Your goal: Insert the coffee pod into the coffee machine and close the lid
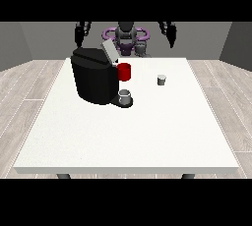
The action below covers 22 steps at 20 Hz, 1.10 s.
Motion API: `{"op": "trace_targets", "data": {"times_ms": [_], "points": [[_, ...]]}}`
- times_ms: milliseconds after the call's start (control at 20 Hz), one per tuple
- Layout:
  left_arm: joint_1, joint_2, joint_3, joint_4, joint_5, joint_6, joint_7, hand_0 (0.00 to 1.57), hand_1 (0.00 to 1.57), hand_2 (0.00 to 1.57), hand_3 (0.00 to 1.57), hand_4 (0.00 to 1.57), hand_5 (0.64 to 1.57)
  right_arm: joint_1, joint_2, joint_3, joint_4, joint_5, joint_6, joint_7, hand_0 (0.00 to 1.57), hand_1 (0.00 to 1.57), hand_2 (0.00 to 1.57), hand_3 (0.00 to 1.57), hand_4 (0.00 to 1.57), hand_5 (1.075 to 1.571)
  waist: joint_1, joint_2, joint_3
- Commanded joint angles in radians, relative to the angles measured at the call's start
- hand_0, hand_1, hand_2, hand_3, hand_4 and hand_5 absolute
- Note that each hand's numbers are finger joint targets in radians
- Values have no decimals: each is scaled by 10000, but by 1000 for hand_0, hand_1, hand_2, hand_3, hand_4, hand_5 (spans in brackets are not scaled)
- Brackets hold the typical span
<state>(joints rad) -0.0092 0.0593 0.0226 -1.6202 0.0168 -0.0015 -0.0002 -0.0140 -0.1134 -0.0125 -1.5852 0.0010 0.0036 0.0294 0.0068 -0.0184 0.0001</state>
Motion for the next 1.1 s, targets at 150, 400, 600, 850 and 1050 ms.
{"op": "trace_targets", "data": {"times_ms": [150, 400, 600, 850, 1050], "points": [[738, 79, -232, -140, 13, -669, -890, 0, 0, 0, 0, 265, 1571, 320, 186, -66, 224, -44, 131, 225, 0, 0, 0, 0, 128, 1571, 73, -320, -2], [1170, 568, -370, 91, -485, -1083, -1936, 0, 0, 0, 0, 264, 1571, 695, 925, -748, 538, -35, -1034, -1582, 0, 0, 0, 0, 95, 1571, -40, -223, 2], [-91, 1454, 225, 412, -946, -982, -1237, 0, 0, 0, 0, 0, 1571, 799, 1111, 20, 415, 42, -1284, -1906, 0, 0, 0, 0, 217, 1571, -459, 62, 3], [-1460, 1961, 971, 1784, -759, -1219, -508, 0, 0, 0, 0, 0, 1571, -83, 825, -354, 150, -153, -823, -1228, 0, 0, 0, 0, 177, 1571, -959, 646, -2], [-2388, 2114, 1085, 2712, -745, -1383, -317, 0, 0, 0, 0, 0, 1571, -944, 1019, -396, 203, -255, -1039, -1269, 0, 0, 0, 0, 186, 1571, -1115, 1282, -3]]}}
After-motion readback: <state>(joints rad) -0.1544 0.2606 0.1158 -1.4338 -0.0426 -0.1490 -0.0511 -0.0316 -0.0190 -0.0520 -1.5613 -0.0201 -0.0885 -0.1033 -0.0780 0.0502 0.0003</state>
